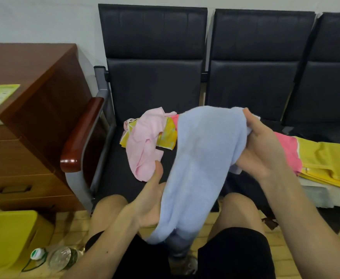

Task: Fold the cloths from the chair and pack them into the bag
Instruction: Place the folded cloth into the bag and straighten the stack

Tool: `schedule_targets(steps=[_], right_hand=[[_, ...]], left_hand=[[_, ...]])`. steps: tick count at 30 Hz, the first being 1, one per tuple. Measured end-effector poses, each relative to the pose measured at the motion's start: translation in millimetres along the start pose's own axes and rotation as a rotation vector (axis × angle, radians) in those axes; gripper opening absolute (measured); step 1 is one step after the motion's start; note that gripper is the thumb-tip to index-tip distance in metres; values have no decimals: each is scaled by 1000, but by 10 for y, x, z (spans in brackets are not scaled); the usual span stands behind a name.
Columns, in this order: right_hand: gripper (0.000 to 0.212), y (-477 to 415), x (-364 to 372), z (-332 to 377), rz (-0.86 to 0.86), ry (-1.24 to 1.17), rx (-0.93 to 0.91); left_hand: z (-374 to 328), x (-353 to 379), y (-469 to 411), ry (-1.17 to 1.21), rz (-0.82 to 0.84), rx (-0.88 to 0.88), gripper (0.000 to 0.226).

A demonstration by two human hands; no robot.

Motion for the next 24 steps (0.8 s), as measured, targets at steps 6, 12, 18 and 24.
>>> schedule_targets(steps=[6,12,18,24], right_hand=[[61,-178,-529,-131,-176,-83,109],[76,189,-352,-1102,100,-146,563],[57,139,-421,-1125,-14,-78,389],[22,119,-482,-787,-139,147,100]], left_hand=[[-94,-42,103,-153,159,34,50],[-382,98,22,121,-89,162,30],[-467,107,16,22,-202,195,21],[-573,-46,42,-131,-208,278,33]])
Point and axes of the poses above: each hand's wrist, its own y-axis away from the middle knuckle, its own x-axis out of the palm, z = x × y, the point moved 3 cm from there along -y, towards the middle knuckle, and after that the axes turned 6 degrees about -z, right-handed, at the moved point
